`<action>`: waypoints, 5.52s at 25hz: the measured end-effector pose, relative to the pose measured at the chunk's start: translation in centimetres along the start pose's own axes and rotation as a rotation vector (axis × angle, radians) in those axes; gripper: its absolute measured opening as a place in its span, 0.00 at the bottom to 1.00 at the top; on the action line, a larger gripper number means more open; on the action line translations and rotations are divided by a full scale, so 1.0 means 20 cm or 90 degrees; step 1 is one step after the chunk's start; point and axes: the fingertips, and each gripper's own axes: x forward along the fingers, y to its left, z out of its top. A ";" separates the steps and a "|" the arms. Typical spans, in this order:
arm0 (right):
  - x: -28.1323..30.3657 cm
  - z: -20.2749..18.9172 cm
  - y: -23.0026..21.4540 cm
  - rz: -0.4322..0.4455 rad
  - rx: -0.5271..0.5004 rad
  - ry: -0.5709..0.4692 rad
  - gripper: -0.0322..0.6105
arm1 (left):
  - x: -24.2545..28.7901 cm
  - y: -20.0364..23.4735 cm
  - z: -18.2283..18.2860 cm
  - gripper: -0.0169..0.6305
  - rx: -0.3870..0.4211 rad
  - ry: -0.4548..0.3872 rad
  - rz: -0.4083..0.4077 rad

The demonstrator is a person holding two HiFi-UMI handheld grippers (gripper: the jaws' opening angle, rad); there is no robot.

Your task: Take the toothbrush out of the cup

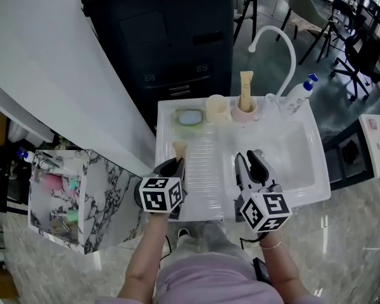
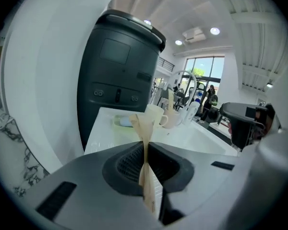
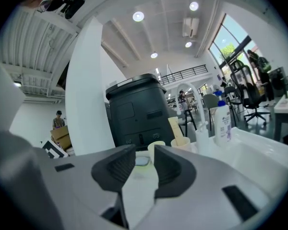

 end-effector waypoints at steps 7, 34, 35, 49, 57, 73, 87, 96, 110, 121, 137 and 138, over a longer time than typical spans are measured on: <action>0.00 -0.02 -0.05 -0.013 0.005 0.006 0.22 | 0.16 0.08 -0.07 0.07 -0.005 0.061 0.030; 0.15 0.03 -0.15 -0.014 -0.002 0.010 0.22 | 0.22 0.10 0.15 0.29 0.076 0.032 0.081; 0.15 0.04 -0.16 -0.016 -0.002 0.005 0.22 | 0.21 0.07 0.25 0.30 0.082 0.003 0.069; 0.06 0.19 -0.45 -0.095 -0.002 -0.036 0.22 | 0.49 -0.54 0.91 0.34 0.138 -0.214 -0.145; 0.01 0.18 -0.68 -0.153 0.019 -0.034 0.22 | 0.87 -0.76 1.02 0.37 0.152 -0.181 -0.211; -0.01 0.14 -0.85 -0.192 0.037 -0.020 0.22 | 1.24 -0.80 0.91 0.24 0.173 -0.085 -0.149; -0.06 0.22 -0.73 -0.174 0.021 -0.046 0.22 | 0.77 -0.81 1.26 0.05 0.094 -0.300 -0.204; -0.05 0.25 -0.49 -0.112 0.014 -0.063 0.22 | 0.24 -0.55 1.21 0.05 0.064 -0.323 -0.186; 0.02 0.17 -0.13 -0.040 0.009 -0.043 0.22 | 0.06 -0.13 0.43 0.05 -0.016 -0.041 -0.182; -0.06 0.11 -0.08 -0.066 0.016 -0.040 0.22 | 0.12 -0.18 0.09 0.05 -0.013 0.082 -0.198; -0.09 0.11 -0.25 -0.104 0.026 -0.038 0.21 | 0.56 -0.09 -0.14 0.05 0.012 0.212 -0.119; -0.08 0.11 -0.26 -0.105 0.025 -0.035 0.21 | 0.57 -0.09 -0.15 0.05 0.017 0.219 -0.112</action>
